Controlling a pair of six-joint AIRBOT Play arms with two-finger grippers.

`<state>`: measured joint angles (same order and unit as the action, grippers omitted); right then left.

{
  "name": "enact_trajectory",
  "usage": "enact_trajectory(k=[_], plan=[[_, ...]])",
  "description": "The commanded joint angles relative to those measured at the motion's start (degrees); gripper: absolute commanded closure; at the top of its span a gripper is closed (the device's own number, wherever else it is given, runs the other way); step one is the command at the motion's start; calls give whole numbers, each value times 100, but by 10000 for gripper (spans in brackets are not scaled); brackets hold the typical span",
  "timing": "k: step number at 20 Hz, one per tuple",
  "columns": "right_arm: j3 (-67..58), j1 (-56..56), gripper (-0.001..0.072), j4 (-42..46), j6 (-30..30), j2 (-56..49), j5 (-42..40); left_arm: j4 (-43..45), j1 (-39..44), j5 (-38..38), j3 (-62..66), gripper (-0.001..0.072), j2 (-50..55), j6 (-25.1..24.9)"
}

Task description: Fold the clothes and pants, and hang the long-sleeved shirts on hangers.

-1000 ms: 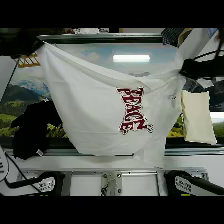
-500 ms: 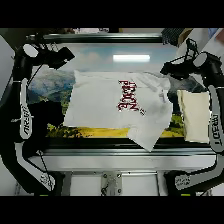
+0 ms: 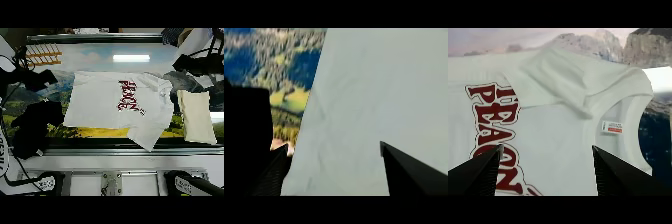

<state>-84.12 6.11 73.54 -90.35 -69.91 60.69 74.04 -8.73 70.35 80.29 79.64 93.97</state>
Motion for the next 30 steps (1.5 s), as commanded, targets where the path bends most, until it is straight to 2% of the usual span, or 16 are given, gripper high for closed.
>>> enact_trajectory(k=[1, 4, 7, 14, 24, 25, 26, 27, 28, 29, 30], plan=[[1040, -28, 103, -22, 52, 1099, 83, 234, 9, -219, -2234, 87, -1032, 129], [1550, -50, 104, -26, 52, 1611, 85, 229, -7, -949, -3565, 88, -1510, 708], [1668, -50, 104, -26, 50, 1843, 85, 105, -7, -1414, -4194, 88, -1606, 1222], [1668, -48, 104, -129, 52, 1943, 90, -1193, -4, -2295, -4365, 88, -820, 1222], [1670, -46, 103, -125, -57, 1939, 98, -1565, 4, -2966, -4365, 91, -522, 1241], [1670, -46, 104, -125, -57, 1939, 142, -1567, 4, -2992, -4365, 160, -522, 1241], [1679, -46, 104, -131, -57, 1937, 181, -1565, 4, -3012, -4365, 361, -522, 1237], [1714, -46, 104, -129, -59, 1939, 192, -1567, 4, -3075, -4365, 410, -522, 1237], [1768, -46, 103, -125, -79, 1939, 227, -1567, 4, -3128, -4363, 411, -522, 1239], [1829, -33, 103, -107, -146, 1939, 306, -1563, 4, -3130, -4363, 578, -525, 1228], [1917, 37, 103, -109, -144, 1939, 402, -1563, 4, -3132, -4365, 701, -551, 1137]])
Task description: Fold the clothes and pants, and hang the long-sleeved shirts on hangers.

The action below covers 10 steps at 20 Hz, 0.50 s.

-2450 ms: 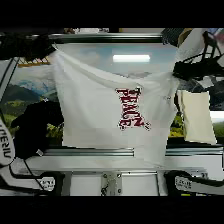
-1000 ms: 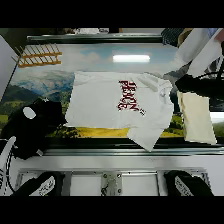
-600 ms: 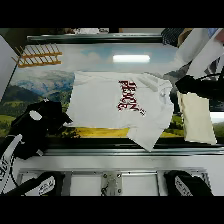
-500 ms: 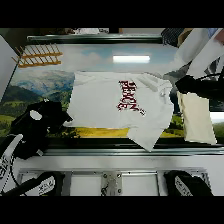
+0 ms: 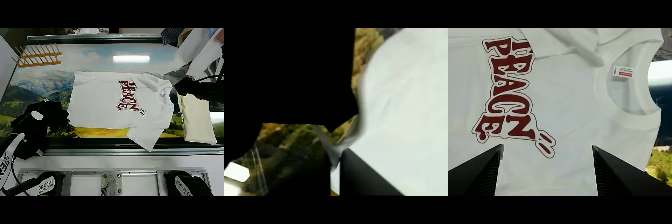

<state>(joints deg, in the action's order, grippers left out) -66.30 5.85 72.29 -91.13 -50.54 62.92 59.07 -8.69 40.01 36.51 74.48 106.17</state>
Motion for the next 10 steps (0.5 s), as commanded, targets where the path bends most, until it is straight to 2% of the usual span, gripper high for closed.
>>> enact_trajectory(k=[1, 5, 8, 10], plan=[[260, 199, 104, 13, -66, 2, 275, -61, 0, -98, 13, 702, -101, -122], [1237, 1427, 103, 13, -42, -59, 713, -22, 0, 61, 13, 701, -717, -649], [2428, 2382, 102, -33, 105, -442, 387, -17, 0, 190, 13, 701, -1202, -909], [2940, 2570, 102, -282, 280, -905, -9, -13, 0, 247, 13, 701, -1432, -938]])
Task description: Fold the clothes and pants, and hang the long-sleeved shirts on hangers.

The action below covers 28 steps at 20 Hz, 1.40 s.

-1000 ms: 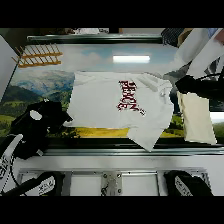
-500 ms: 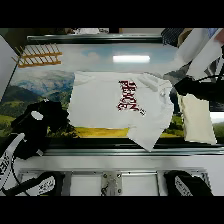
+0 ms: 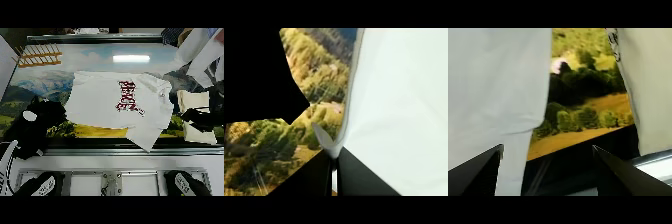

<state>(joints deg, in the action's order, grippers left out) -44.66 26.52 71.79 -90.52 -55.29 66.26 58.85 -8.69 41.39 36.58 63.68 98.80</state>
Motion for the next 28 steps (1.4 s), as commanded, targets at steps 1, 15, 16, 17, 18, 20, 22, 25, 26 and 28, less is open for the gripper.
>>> enact_trajectory(k=[1, 15, 16, 17, 18, 20, 22, 25, 26, 28], plan=[[931, 483, 103, -435, 352, -656, -597, 7, 0, 116, 7, 701, -439, -203], [981, -1344, 631, -1912, 1141, -1812, -2133, 7, 0, 142, 7, 701, -535, -201], [925, -1333, 697, -1891, 1263, -1755, -2116, 4, -2, 107, 13, 701, -538, -201], [804, -1325, 697, -1851, 1298, -1648, -2070, 7, -2, 118, 96, 701, -538, -201], [566, -1296, 698, -1742, 1300, -1451, -1967, 7, -11, 214, 286, 701, -544, -201], [-234, -1220, 698, -1344, 1300, -883, -1572, -4, -59, 501, 970, 702, -752, -201], [-1320, -1115, 698, -970, 1298, -212, -1067, 2, -59, 706, 1912, 702, -1193, -201], [-2931, -1051, 698, -431, 1294, 868, -918, 0, -57, 813, 3359, 701, -2022, -199], [-3366, -1040, 698, -341, 1274, 1191, -918, 2, -57, 817, 3744, 702, -2280, -199], [-4002, -1040, 698, -232, 1139, 1729, -916, 0, -57, 813, 4382, 701, -2778, -199]])
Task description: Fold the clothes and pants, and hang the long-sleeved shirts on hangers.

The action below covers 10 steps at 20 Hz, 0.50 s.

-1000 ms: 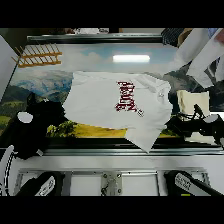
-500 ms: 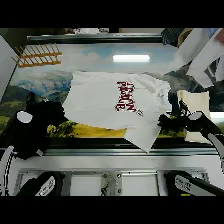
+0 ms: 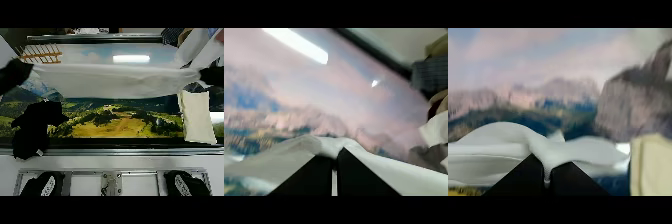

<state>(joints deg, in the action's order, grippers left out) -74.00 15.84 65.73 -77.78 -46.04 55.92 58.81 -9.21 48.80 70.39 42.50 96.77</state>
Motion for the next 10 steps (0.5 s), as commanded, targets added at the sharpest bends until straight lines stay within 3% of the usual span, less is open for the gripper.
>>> enact_trajectory(k=[1, 6, 10], plan=[[-1276, 28, 698, 374, -175, 1034, 116, 4, 0, 74, 1196, 701, -890, 7], [-1613, 26, 698, 487, -616, 1687, 164, 525, -7, 68, 1698, 702, -1644, 208], [-1609, 26, 699, 474, -960, 1364, 721, 903, -4, 474, 1692, 701, -1290, 479]])
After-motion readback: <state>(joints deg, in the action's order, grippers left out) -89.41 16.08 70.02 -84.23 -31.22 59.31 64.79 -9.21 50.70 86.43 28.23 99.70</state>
